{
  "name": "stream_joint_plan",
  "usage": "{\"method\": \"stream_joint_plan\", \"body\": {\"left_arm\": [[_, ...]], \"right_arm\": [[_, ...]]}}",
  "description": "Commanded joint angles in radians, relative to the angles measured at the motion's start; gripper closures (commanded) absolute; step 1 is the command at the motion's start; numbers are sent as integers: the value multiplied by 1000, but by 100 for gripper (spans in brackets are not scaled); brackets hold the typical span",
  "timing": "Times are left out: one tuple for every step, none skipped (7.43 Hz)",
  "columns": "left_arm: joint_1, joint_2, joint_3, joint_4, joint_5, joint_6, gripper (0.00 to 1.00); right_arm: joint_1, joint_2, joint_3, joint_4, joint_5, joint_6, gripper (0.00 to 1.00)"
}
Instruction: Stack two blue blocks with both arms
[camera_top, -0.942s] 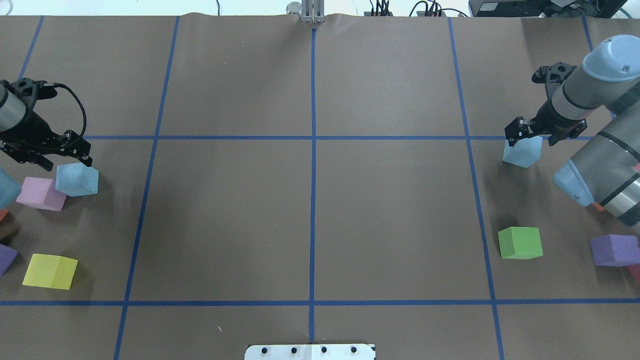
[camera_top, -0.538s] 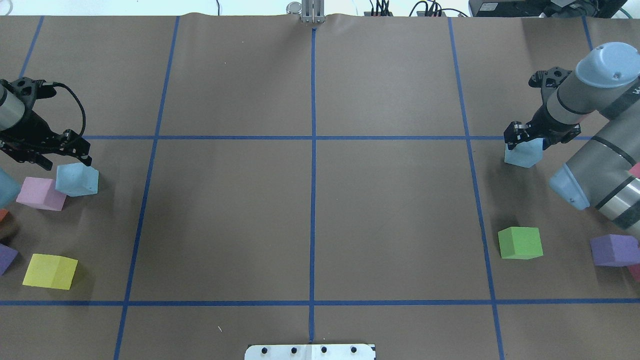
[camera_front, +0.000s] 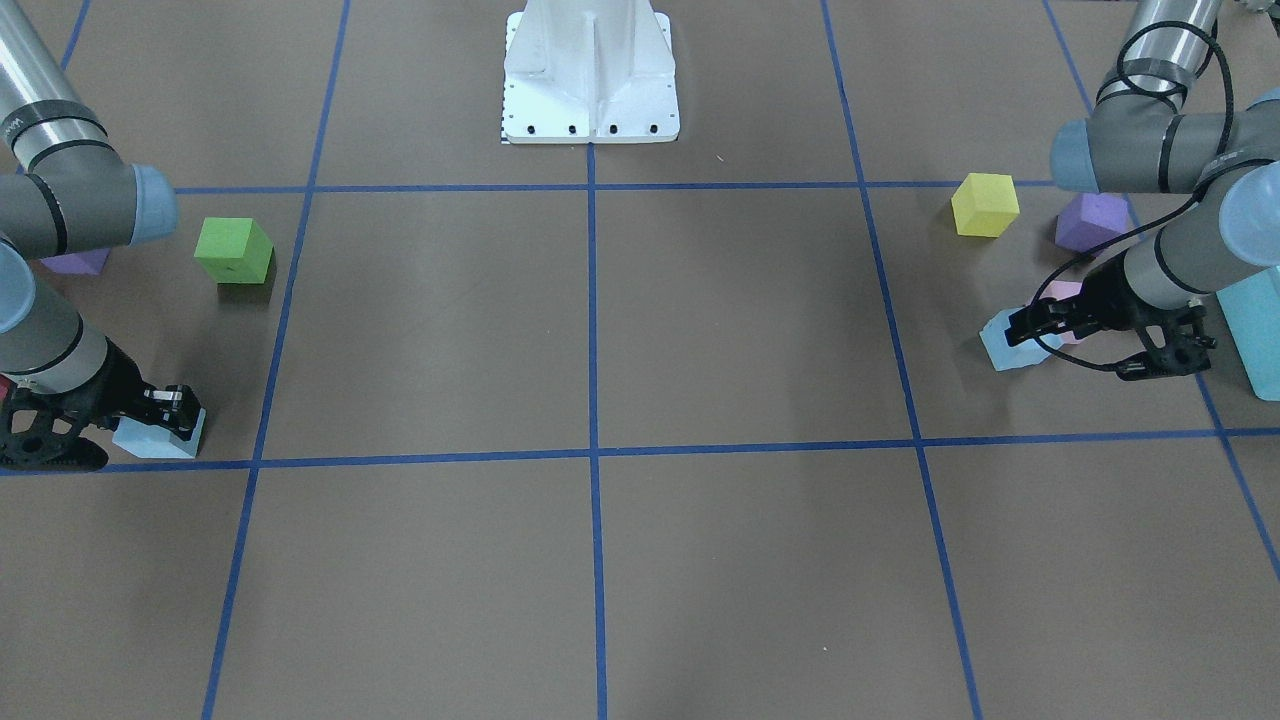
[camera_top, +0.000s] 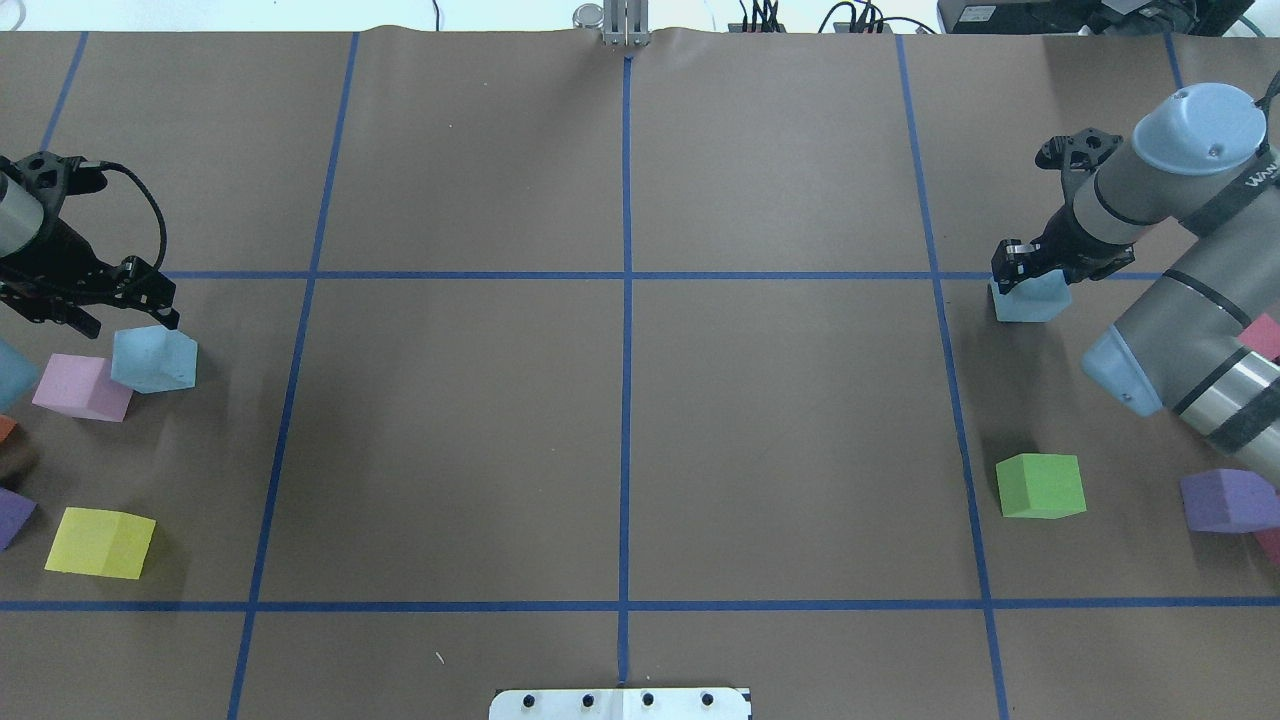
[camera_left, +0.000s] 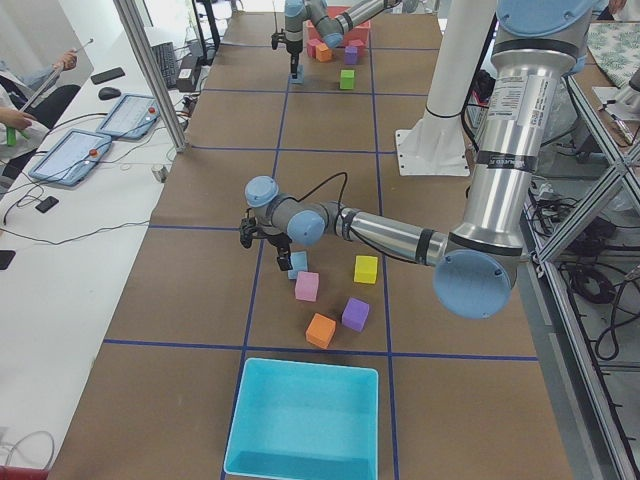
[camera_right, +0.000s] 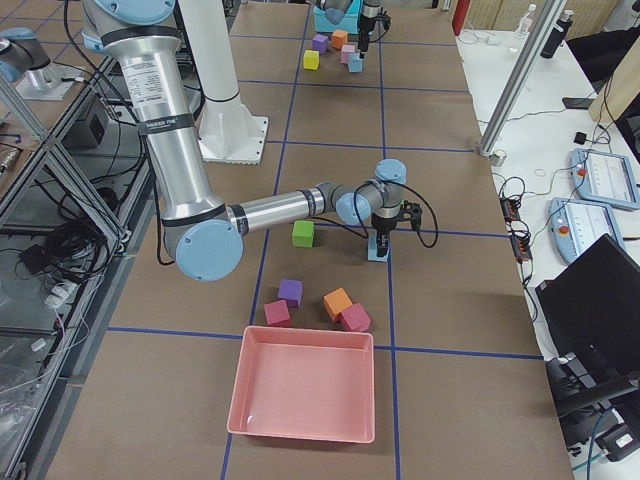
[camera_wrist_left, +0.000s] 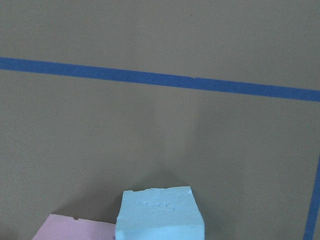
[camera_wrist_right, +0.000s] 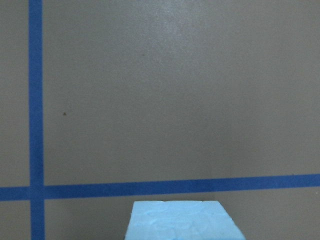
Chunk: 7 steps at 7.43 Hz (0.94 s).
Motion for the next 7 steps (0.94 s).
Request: {"method": "stream_joint_plan", "body": {"left_arm": [[2,20,3,-2,47,39,3],[6,22,3,-1,50,34,3],[6,20,0,-1,49,20,3],[8,11,-1,4,47,14,3],[11,2,-1,4,46,-27,3],[11,-11,3,4,46,-38,3],[14,-11,5,2,47,-40,3]], "right_arm": [[1,73,50,-123,4,-3,40],[-7,118,101,-209,-4,-9,40],[-29,159,148,-282,-8,-4,40],[-62,199,173,-331,-14,3,40],[-91,216,205,-356,-19,49,40],[-141,256,204,-359,-34,113,40],[-199,291,198,-359,-83,156,40]]}}
